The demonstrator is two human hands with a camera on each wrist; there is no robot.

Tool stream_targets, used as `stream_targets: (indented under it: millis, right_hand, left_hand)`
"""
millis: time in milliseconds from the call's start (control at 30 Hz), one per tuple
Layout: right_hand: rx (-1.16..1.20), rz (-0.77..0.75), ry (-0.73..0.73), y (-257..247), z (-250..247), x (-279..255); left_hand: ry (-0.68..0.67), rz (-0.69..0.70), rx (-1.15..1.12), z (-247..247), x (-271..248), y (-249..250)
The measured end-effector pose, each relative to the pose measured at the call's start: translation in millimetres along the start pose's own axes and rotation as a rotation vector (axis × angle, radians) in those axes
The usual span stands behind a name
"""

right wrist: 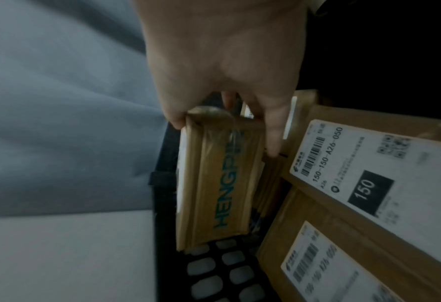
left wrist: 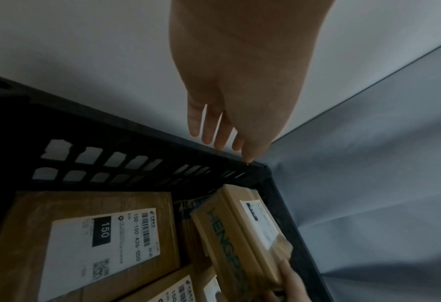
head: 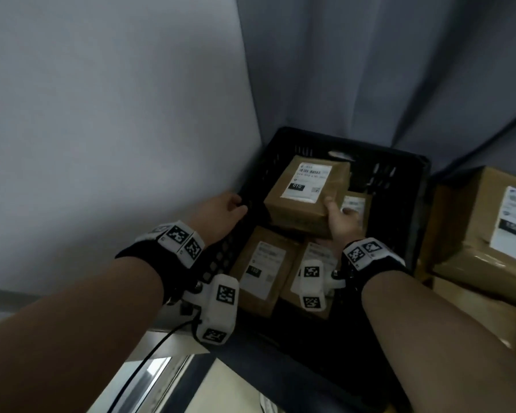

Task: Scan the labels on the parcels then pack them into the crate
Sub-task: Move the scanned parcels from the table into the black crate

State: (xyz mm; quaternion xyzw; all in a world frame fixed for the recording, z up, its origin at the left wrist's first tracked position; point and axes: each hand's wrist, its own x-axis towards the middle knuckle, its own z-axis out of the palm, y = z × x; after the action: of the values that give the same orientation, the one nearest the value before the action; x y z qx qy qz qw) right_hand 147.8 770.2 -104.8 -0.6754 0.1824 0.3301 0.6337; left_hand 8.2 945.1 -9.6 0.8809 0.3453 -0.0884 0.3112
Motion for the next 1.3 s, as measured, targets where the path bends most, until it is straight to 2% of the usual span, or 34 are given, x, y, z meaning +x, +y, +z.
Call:
stream_targets:
  millis: [100, 267, 400, 567, 667, 733, 1000, 1300]
  right_hand:
    - [-0.038, -0.038, -0.028, 13, 10, 28]
    - [-0.093, -0.009, -0.182, 21, 24, 23]
    - [-0.169, -0.124, -0.191, 15, 28, 24]
    - [-0.163, -0.052, -0.304, 6, 23, 15]
    - [-0.396, -0.169, -0.243, -4, 15, -3]
    - [-0.456, -0.256, -0.189, -11, 6, -13]
    - [-0.552, -0.421, -0.191, -54, -79, -80]
    - [-0.558, -0.699, 0.072, -100, -228, -162]
  left_hand:
    - [-0.018, 0.020, -0.019, 2, 16, -5]
    - [-0.025, 0.027, 0.004, 10, 24, -12]
    - [-0.022, 0.026, -0.029, 15, 24, -10]
    - [-0.010, 0.034, -0.083, 17, 21, -8]
    - [0.002, 0.036, -0.099, 18, 15, -2]
    - [0.008, 0.048, -0.132, 18, 8, 8]
    - [-0.008, 0.151, -0.180, 29, -39, 92]
    - [-0.031, 0.359, -0.222, 73, -114, 228]
